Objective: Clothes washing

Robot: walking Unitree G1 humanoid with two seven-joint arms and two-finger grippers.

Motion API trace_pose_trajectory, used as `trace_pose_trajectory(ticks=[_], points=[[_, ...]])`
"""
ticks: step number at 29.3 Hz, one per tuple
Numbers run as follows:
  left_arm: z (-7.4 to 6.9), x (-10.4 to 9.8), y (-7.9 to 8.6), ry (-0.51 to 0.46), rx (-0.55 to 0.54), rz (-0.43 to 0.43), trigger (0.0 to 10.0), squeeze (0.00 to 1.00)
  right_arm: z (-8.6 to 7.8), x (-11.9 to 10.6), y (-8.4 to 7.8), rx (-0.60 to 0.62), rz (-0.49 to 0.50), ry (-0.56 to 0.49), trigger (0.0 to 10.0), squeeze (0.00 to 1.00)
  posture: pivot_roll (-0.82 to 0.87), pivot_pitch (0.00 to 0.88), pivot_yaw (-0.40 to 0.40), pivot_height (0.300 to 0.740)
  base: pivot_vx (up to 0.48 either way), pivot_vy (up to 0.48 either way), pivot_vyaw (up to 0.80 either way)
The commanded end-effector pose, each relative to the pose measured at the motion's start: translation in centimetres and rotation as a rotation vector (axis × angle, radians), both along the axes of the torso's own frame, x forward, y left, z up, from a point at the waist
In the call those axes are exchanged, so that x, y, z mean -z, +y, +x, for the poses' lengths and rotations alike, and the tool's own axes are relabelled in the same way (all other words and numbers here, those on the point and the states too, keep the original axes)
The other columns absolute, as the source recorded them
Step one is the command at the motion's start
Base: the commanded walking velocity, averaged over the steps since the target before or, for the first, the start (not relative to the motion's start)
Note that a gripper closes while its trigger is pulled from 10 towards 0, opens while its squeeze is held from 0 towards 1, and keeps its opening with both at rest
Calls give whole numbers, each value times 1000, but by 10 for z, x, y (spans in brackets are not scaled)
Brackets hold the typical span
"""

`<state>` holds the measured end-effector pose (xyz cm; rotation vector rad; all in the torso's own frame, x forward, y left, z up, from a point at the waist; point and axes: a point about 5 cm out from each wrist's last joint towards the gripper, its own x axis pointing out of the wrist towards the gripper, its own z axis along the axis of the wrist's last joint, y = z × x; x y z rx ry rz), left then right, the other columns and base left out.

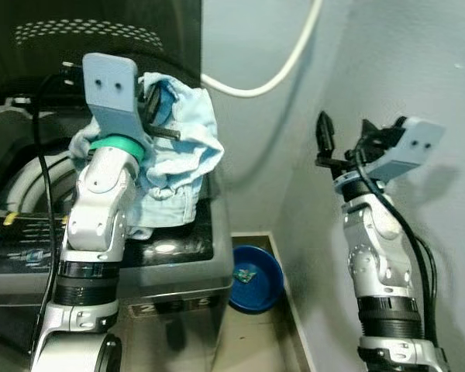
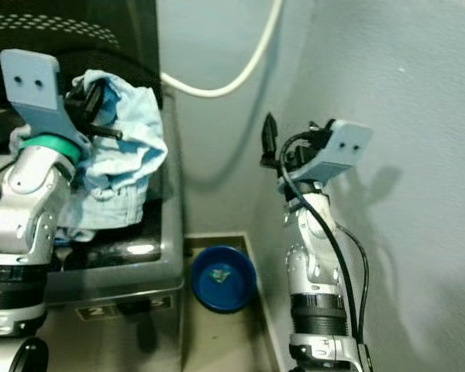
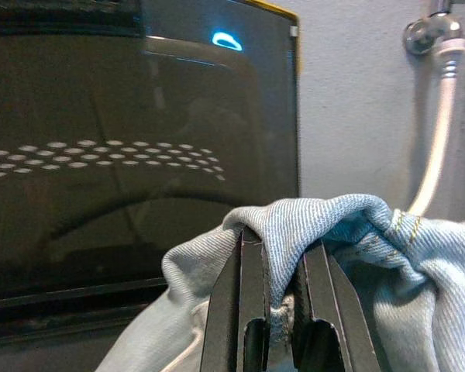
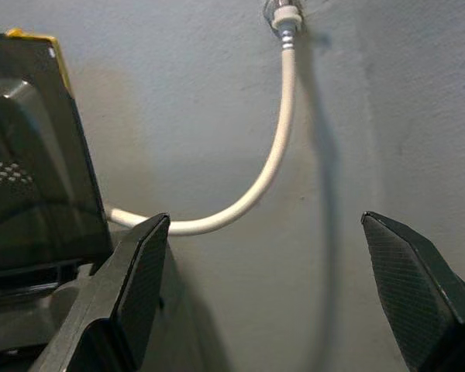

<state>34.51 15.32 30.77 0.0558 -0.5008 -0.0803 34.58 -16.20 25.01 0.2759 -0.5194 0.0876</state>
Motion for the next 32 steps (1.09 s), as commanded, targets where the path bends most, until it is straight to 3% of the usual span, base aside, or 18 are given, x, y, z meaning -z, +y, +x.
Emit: trace_pose_trajectory(ticks=[1,9,28,31,32], points=[[-1,-1,1,0,-2,0,10000,0,-1,-1,-3,9,1,-5,10000,0,69,0,4,740,0,480,0],[0,0,1,4,-6,4,10000,0,-1,-1,-1,9,-8,-7,10000,0,69,0,4,740,0,456,0],[1,1,-1,3,-11,41,10000,0,-2,-2,2,3,-47,-21,10000,0,70,0,5,740,0,0,0],[0,-1,-1,-11,-2,52,10000,0,-3,-3,4,1,-74,-32,10000,0,70,0,5,740,0,0,0],[-4,-9,-4,-55,61,83,10000,0,-5,-9,10,-37,-133,-68,10000,0,73,0,2,740,0,0,0]])
